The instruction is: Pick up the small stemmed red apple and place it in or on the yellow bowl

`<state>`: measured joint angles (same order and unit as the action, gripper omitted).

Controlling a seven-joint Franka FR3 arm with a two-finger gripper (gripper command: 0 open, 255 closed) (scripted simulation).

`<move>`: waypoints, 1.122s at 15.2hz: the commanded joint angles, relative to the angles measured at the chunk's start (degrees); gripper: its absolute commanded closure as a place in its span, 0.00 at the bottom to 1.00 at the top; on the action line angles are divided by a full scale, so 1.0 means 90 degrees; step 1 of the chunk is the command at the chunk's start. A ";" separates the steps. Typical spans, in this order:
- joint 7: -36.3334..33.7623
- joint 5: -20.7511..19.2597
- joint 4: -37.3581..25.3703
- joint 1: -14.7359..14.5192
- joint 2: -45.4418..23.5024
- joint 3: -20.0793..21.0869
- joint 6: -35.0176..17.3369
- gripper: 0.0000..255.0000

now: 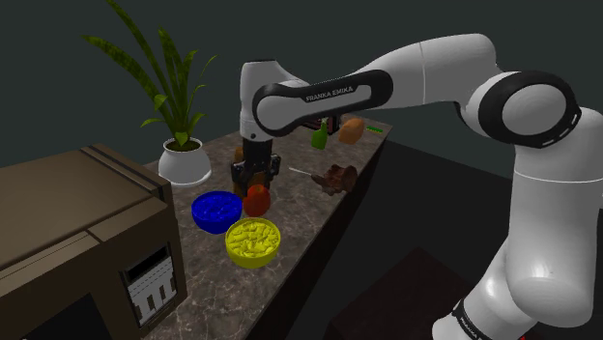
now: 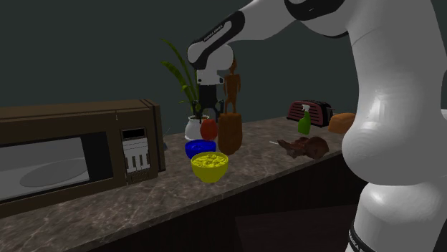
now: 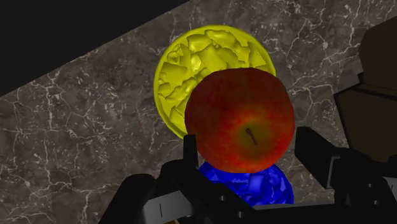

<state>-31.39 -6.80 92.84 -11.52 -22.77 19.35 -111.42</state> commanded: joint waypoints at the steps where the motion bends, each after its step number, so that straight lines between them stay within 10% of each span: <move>1: 0.0004 -0.0019 0.0080 0.0005 -0.0051 -0.0012 -0.0131 1.00; 17: -0.0125 -0.0250 0.0648 -0.0057 -0.0643 -0.0130 -0.1264 1.00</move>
<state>-32.29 -8.85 98.32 -11.89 -28.10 18.25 -121.97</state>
